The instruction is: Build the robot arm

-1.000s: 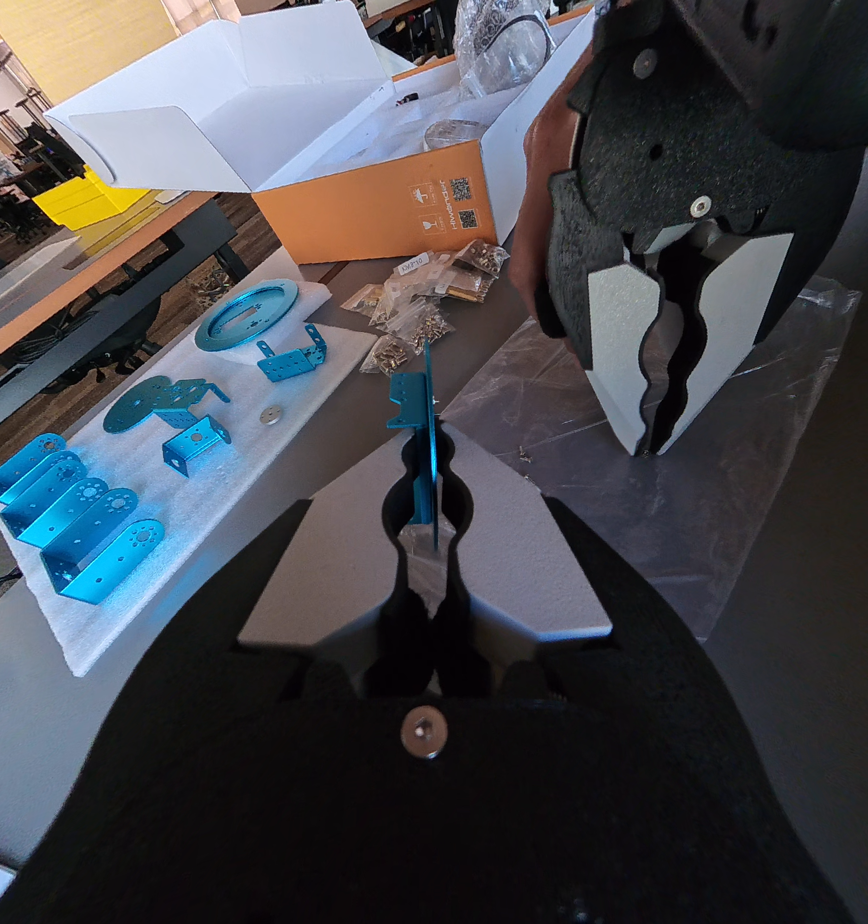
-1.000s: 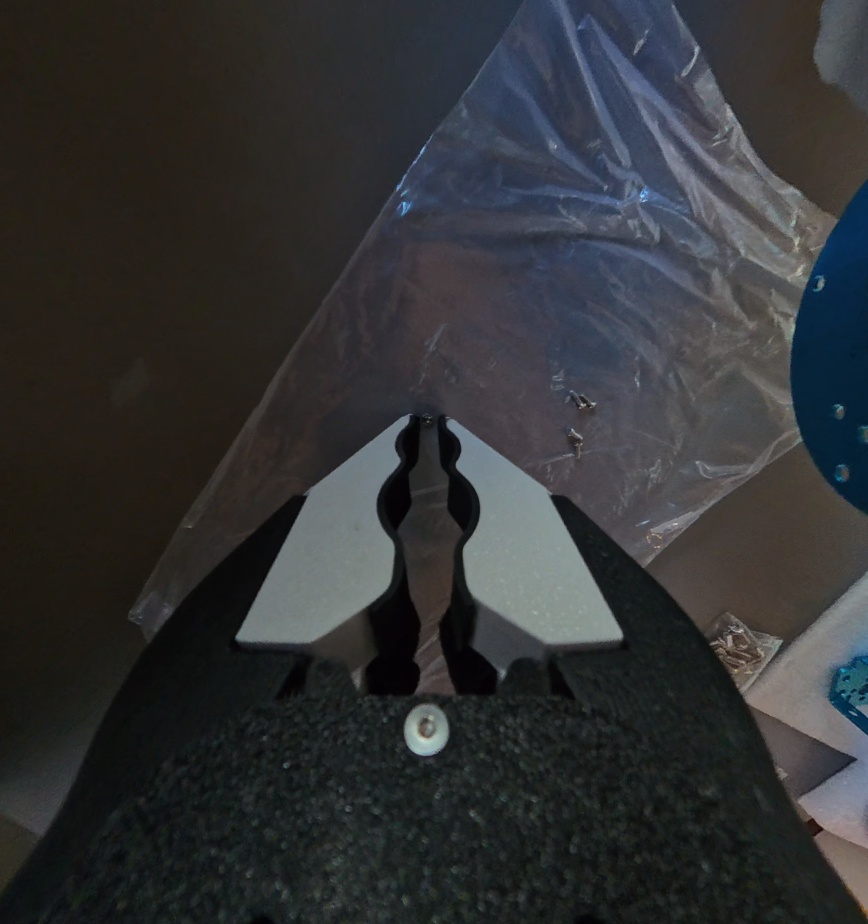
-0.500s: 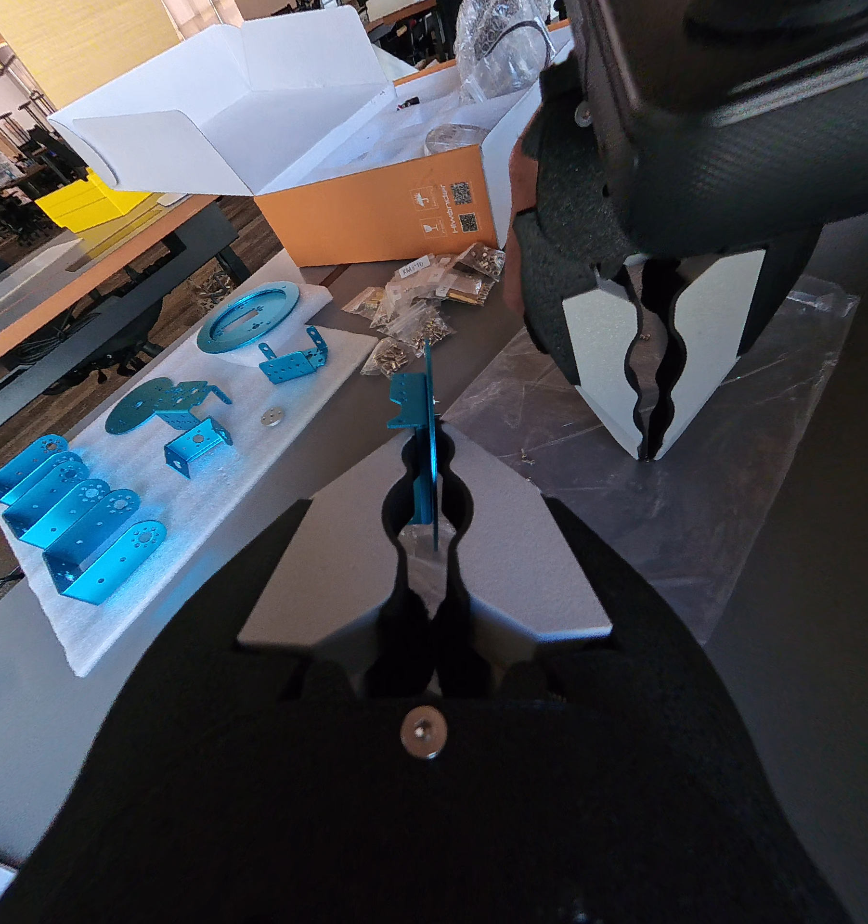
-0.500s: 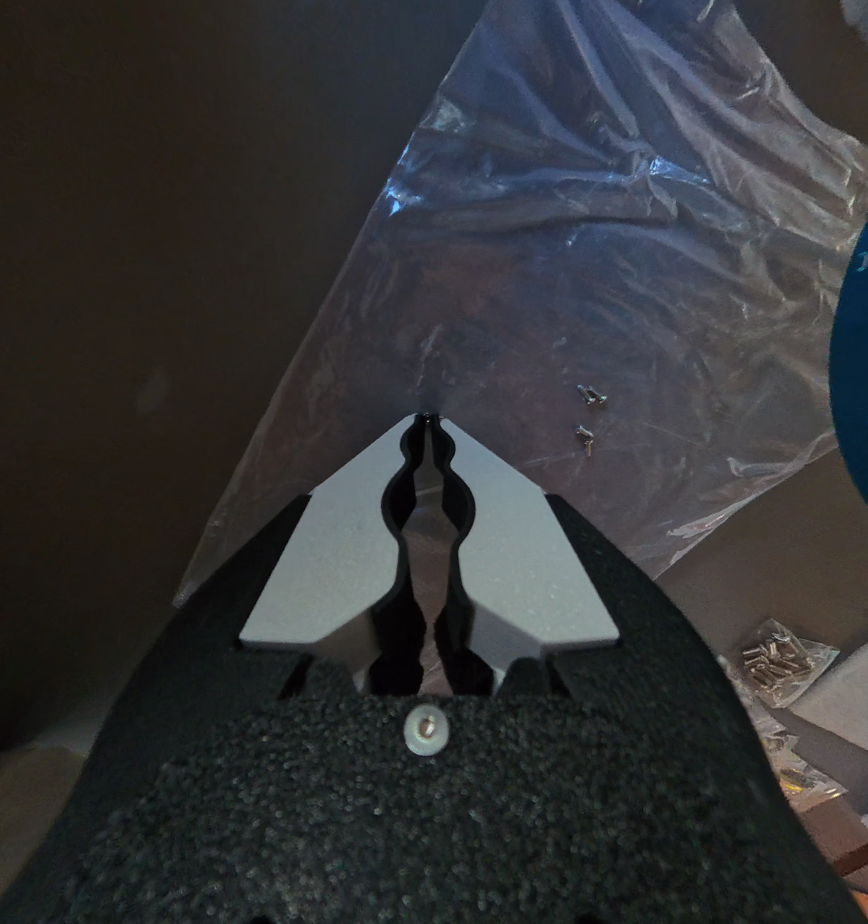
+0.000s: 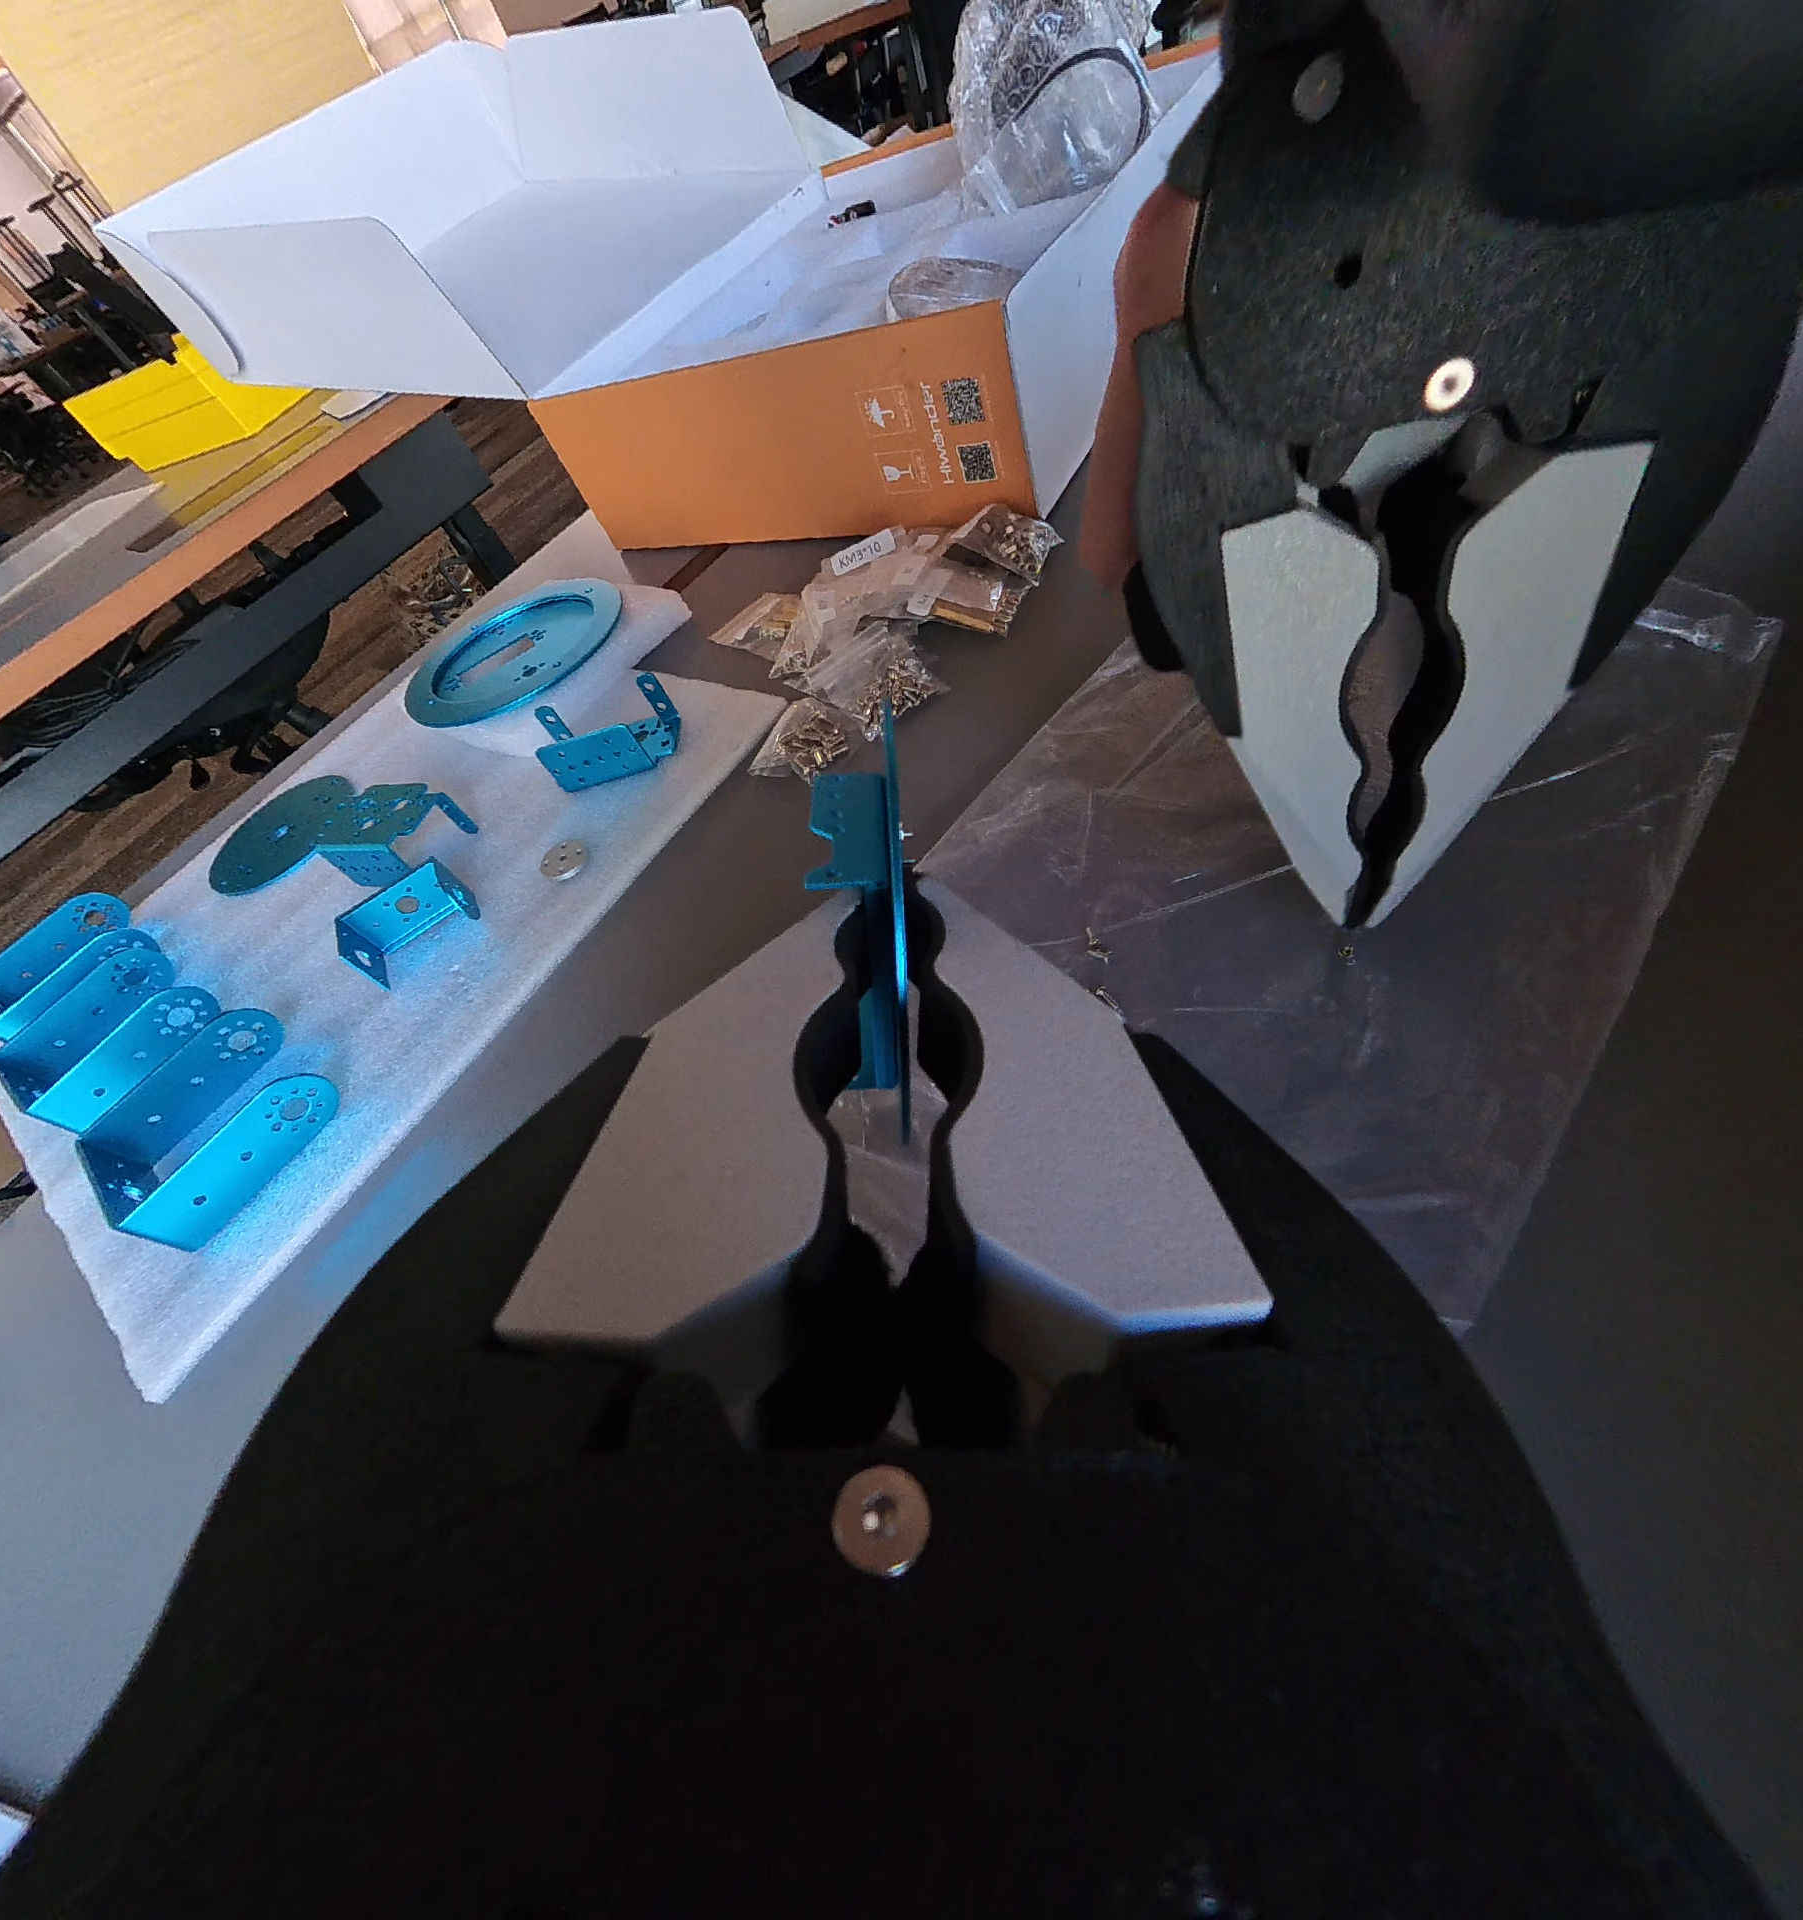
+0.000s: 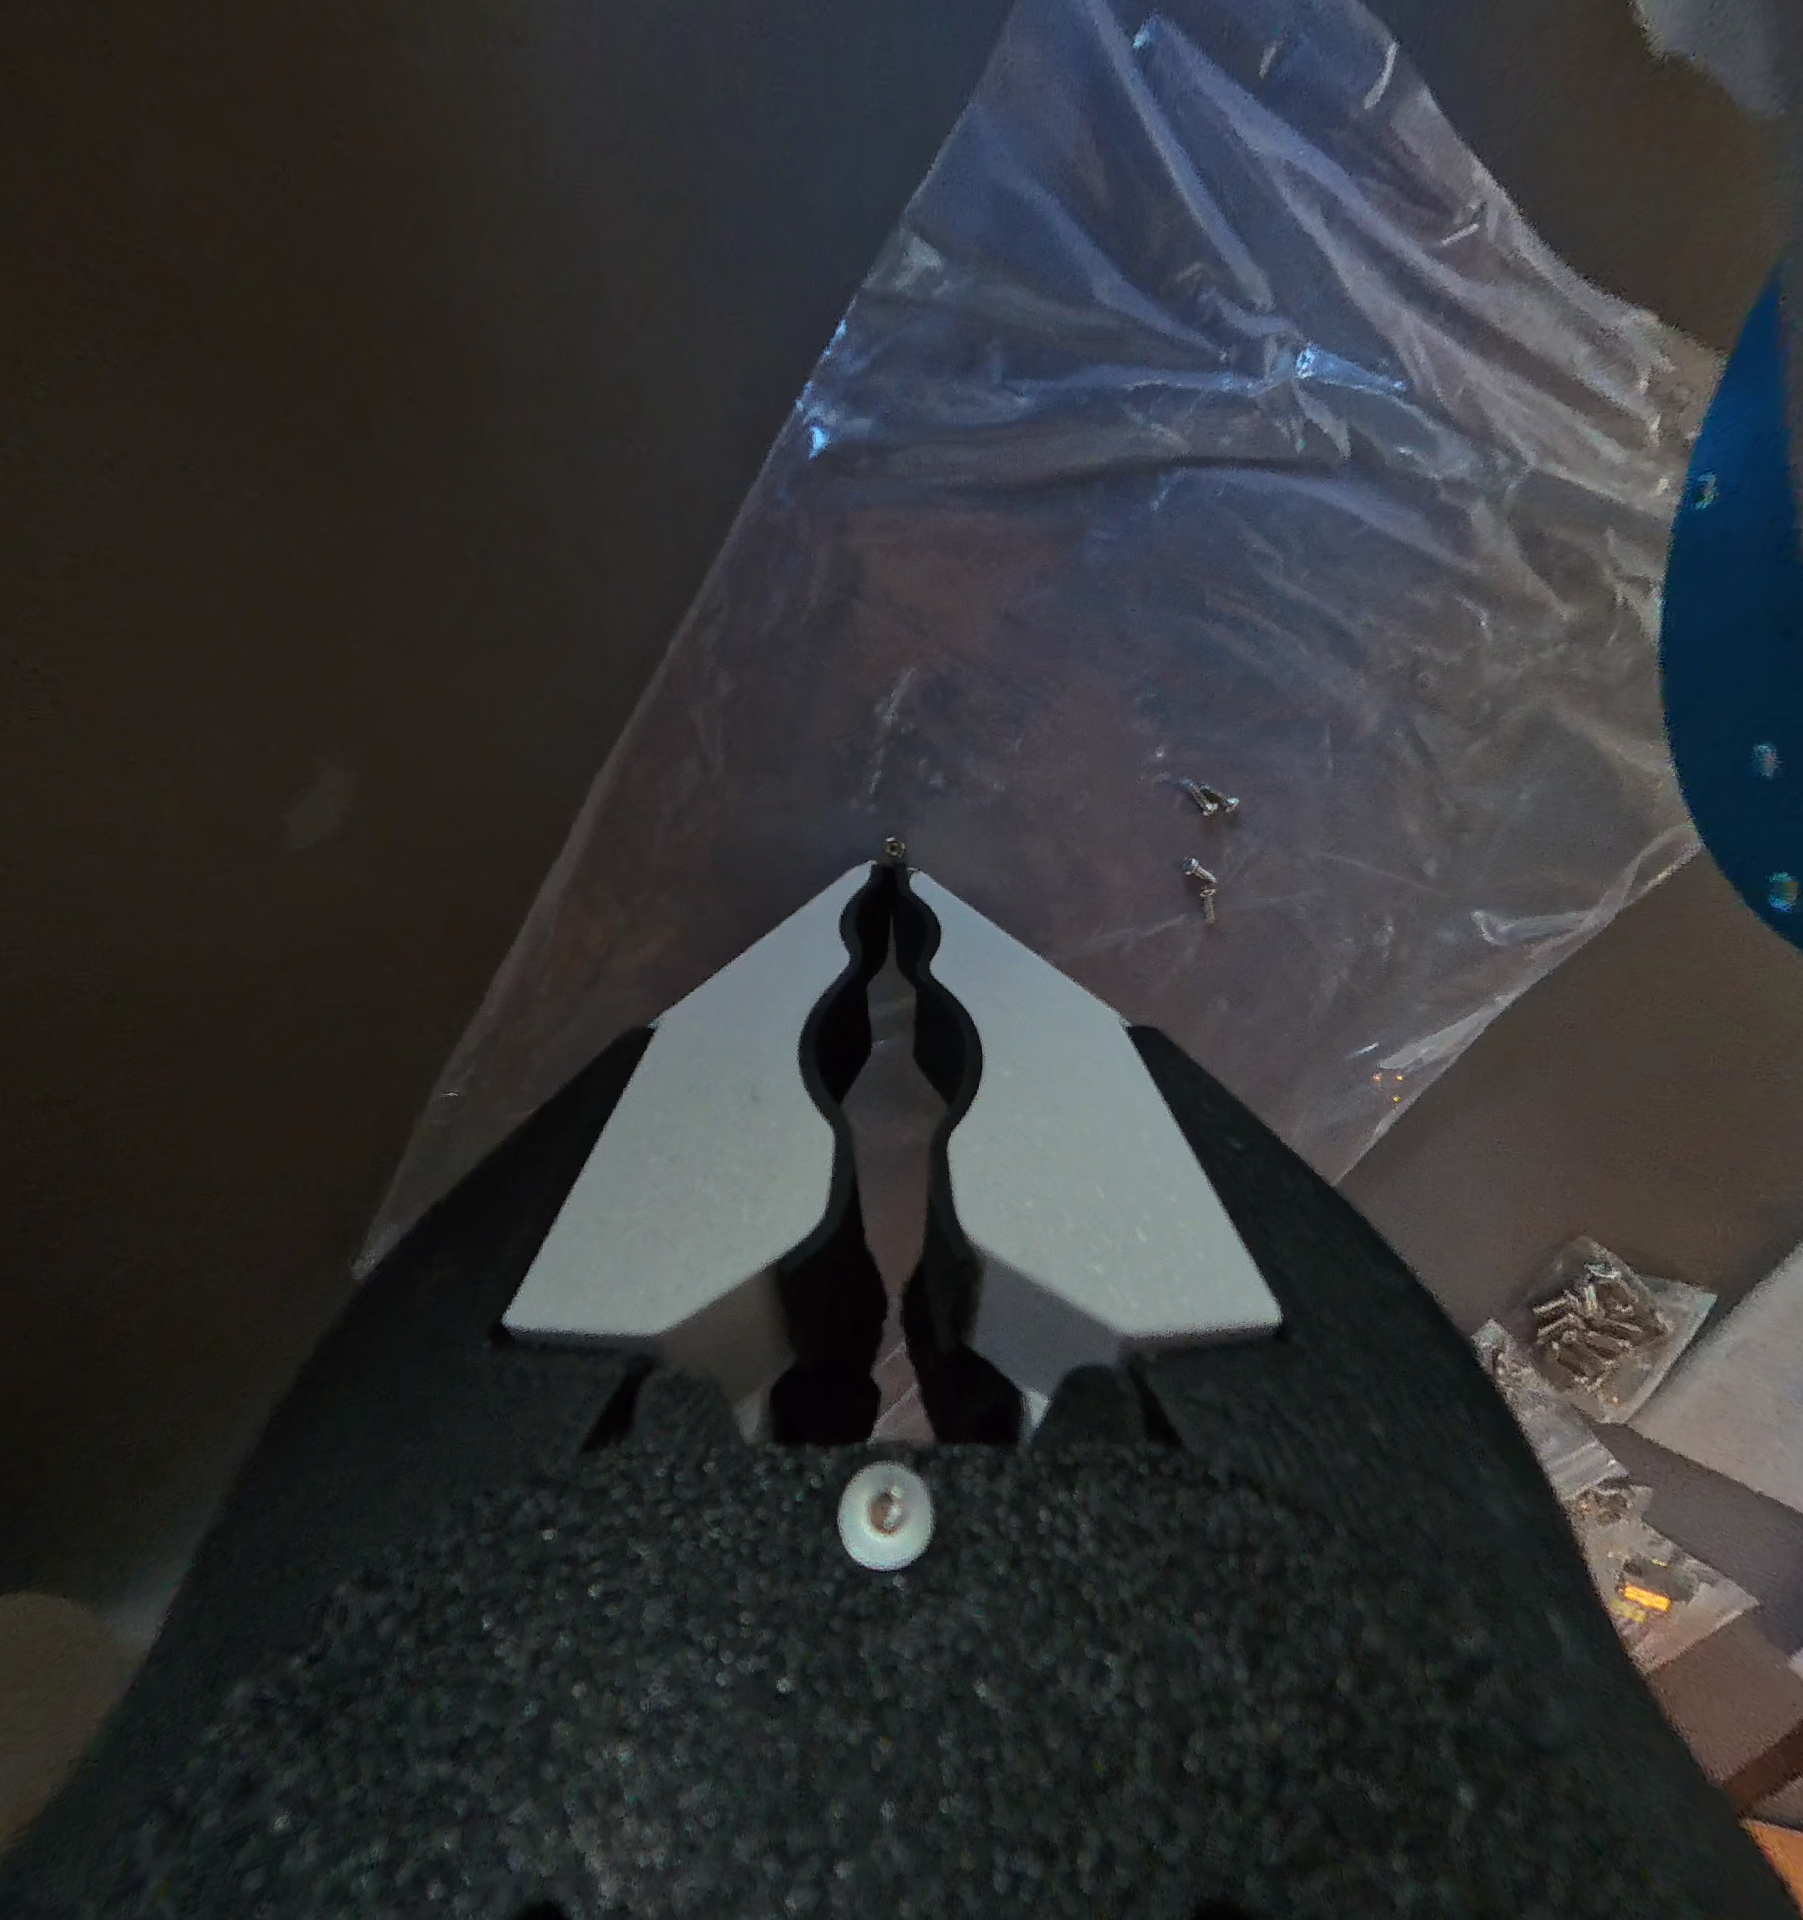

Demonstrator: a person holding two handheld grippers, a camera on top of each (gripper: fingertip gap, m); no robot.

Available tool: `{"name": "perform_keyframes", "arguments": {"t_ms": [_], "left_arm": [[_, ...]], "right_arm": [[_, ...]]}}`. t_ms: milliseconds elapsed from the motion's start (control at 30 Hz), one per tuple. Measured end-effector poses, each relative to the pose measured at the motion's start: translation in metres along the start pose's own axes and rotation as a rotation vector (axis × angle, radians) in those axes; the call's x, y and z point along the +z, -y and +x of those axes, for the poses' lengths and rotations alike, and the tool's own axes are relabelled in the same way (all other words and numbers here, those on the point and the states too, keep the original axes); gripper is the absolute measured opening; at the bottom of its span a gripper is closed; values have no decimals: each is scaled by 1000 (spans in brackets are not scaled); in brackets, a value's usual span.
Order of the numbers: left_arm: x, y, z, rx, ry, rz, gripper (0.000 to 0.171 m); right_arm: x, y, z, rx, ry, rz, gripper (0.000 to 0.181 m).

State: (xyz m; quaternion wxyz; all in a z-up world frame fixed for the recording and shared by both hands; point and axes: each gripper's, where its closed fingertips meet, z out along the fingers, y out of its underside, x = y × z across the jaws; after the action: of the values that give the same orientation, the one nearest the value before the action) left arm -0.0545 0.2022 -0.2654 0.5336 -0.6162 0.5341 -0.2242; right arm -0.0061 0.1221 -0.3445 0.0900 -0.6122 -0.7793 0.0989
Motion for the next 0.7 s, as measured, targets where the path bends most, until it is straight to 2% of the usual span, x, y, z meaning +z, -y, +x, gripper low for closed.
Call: {"name": "perform_keyframes", "arguments": {"t_ms": [133,233,700], "left_arm": [[0,0,-1,-3,2,0,1],[0,0,-2,-4,3,0,1],[-1,0,-1,-2,0,2,1]], "right_arm": [[0,3,-2,-68,-41,-7,4],[5,6,-2,-38,-13,7,9],[7,4,0,-27,-20,-15,2]]}}
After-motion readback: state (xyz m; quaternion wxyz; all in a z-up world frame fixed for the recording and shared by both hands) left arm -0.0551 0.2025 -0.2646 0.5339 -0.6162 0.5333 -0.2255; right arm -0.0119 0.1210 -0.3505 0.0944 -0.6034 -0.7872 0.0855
